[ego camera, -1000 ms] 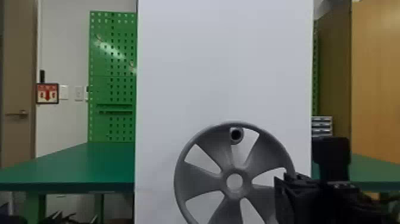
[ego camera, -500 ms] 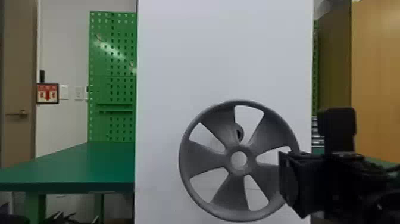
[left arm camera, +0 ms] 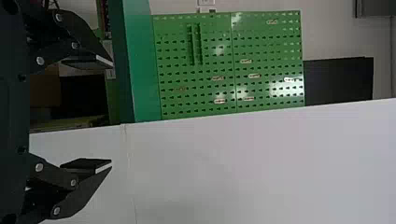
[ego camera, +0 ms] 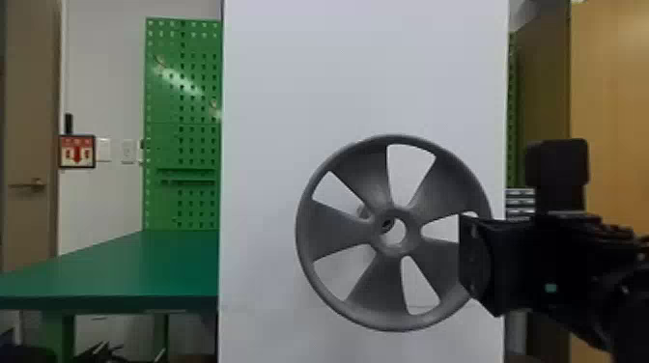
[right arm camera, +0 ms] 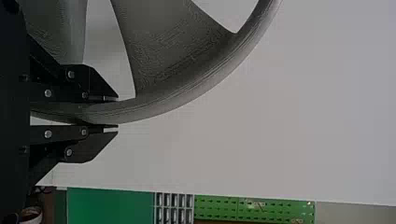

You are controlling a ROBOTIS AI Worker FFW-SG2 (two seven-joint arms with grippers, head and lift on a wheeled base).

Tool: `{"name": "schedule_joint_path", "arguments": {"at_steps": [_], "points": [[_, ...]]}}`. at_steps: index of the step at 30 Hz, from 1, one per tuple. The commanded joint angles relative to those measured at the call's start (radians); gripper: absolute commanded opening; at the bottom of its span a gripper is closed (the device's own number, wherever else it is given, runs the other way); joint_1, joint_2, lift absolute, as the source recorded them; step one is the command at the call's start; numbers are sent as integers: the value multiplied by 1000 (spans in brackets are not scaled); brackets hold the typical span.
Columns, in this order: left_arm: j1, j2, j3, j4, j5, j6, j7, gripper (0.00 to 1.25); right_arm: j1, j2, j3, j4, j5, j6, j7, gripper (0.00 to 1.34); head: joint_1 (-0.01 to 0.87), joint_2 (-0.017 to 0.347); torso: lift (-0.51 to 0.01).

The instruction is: Hold the wheel and insert it

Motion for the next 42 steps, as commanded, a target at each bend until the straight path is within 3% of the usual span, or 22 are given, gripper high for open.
{"name": "schedule_joint_path", "arguments": {"at_steps": [1,42], "points": [[-2,0,-4,1,0,4,0,752,-16,0,-3,4,-3,8,0,150,0,2,-499],[-9,0,-12,4,-6,4,0,752,-45,0,-6,20,-6,6,0,150,0,2,-499]]}}
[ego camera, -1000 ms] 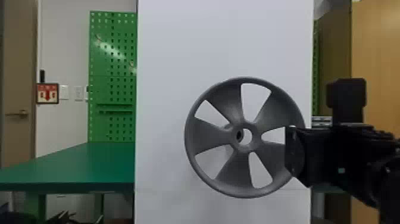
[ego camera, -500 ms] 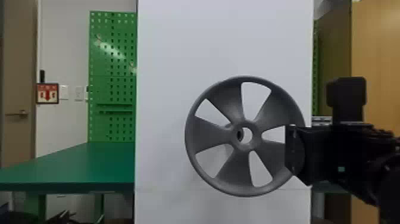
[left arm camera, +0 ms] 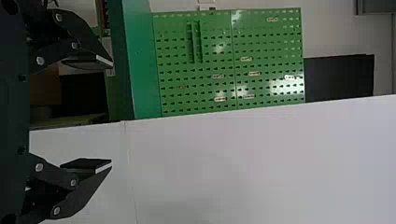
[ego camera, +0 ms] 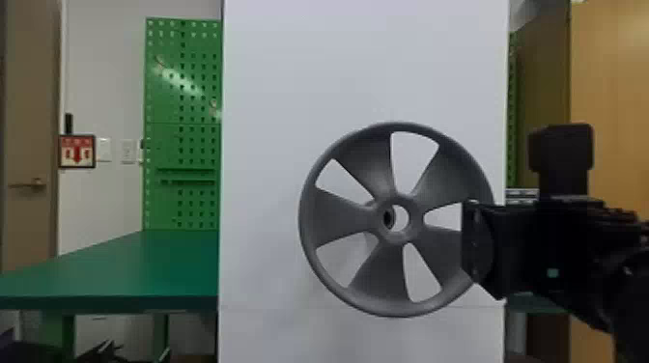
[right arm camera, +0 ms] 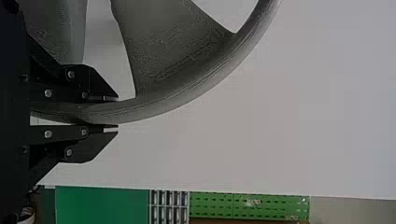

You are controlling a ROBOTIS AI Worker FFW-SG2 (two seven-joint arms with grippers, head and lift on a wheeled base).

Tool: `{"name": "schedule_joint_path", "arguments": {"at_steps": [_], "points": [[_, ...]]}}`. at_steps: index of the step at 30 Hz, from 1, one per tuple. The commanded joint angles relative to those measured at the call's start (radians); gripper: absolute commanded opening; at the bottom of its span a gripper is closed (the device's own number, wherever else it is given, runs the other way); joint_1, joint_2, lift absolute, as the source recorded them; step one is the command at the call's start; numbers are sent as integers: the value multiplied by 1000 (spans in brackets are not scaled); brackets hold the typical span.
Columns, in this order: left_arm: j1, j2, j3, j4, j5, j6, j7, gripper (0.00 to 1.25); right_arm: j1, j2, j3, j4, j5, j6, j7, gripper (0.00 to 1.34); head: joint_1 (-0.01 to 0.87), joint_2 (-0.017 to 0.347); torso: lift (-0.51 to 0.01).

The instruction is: Hold the wheel and insert it

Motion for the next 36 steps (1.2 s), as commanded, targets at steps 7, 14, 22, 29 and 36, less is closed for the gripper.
{"name": "schedule_joint_path", "arguments": {"at_steps": [7,14,22,29,36], "points": [[-2,0,-3,2,-2,0,0,752,-4,7,19,3,8,-3,0,150,0,2,-499],[-2,2,-3,2,-1,0,0,752,-7,10,29,9,8,-8,0,150,0,2,-499],[-2,0,-3,3,-1,0,0,752,-7,13,37,15,6,-11,0,150,0,2,-499],[-2,0,1,2,1,0,0,752,-5,17,31,17,8,-17,0,150,0,2,-499],[-2,2,1,2,1,0,0,752,-7,15,31,17,8,-17,0,150,0,2,-499]]}}
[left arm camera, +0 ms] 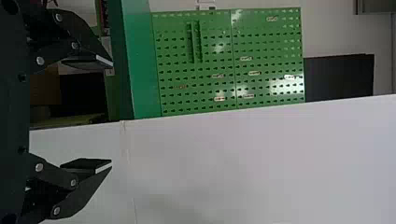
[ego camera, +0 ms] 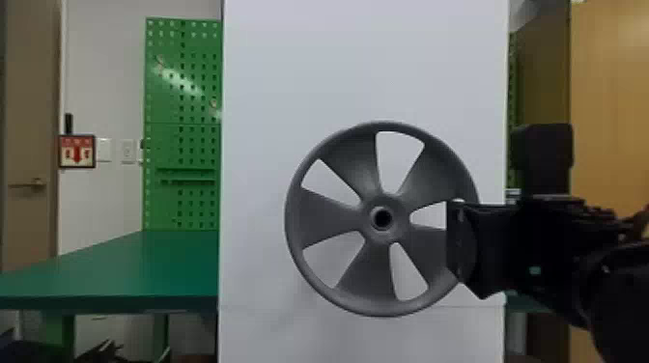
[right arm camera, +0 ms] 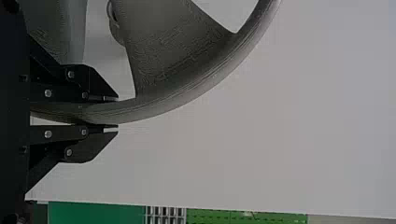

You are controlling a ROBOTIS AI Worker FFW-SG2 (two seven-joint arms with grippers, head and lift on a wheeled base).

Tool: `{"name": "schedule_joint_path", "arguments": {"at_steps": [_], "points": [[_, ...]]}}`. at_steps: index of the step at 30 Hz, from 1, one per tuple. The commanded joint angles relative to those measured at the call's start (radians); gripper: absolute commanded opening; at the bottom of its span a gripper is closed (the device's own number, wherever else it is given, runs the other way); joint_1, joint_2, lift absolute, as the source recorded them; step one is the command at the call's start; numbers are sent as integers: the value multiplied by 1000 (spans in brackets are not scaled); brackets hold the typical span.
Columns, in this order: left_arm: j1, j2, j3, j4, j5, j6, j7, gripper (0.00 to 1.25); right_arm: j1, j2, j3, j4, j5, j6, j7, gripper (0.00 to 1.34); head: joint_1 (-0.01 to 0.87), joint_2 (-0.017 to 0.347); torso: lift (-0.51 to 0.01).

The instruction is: Hold the wheel and insert it

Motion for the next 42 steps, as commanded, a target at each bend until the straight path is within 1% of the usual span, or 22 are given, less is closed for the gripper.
{"name": "schedule_joint_path", "arguments": {"at_steps": [1,42], "points": [[0,1,1,1,0,0,0,752,-1,1,0,0,0,0,0,150,0,2,-499],[0,1,4,-1,5,-2,0,752,2,1,-5,0,0,-11,0,150,0,2,-499]]}}
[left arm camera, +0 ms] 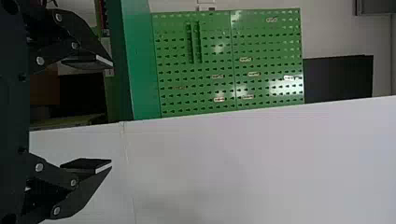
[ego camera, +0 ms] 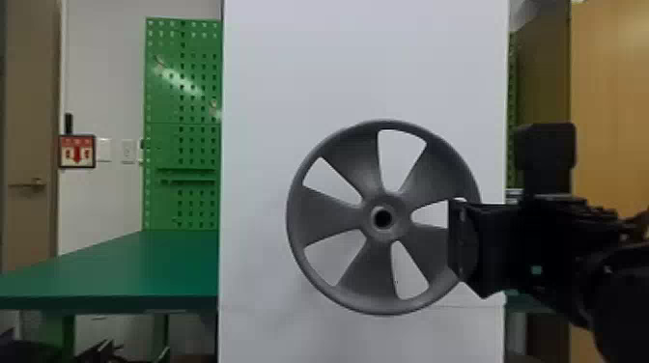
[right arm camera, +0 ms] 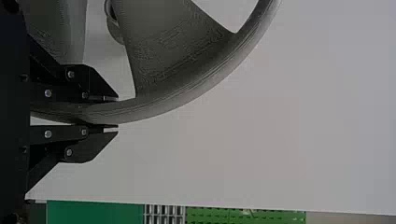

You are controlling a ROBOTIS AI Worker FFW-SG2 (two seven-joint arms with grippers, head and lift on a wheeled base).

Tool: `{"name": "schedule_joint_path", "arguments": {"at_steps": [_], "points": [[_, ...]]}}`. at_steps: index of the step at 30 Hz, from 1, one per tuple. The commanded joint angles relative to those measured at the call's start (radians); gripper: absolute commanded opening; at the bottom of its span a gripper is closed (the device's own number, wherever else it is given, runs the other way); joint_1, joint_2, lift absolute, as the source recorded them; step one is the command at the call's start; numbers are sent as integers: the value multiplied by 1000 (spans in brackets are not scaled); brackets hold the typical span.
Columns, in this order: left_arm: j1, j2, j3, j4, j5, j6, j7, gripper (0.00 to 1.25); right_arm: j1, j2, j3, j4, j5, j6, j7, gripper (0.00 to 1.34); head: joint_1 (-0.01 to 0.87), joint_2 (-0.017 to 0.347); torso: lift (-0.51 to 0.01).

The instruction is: Hold the wheel and insert it

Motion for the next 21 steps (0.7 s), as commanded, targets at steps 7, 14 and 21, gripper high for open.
{"name": "schedule_joint_path", "arguments": {"at_steps": [7,14,21], "points": [[0,1,-2,0,0,-2,0,752,1,-1,-3,14,2,-21,0,150,0,2,-499],[0,1,-2,0,0,-2,0,752,-5,-3,-3,52,0,-41,0,150,0,2,-499],[-2,1,-3,0,0,-2,0,752,-5,0,-3,98,0,-87,0,150,0,2,-499]]}}
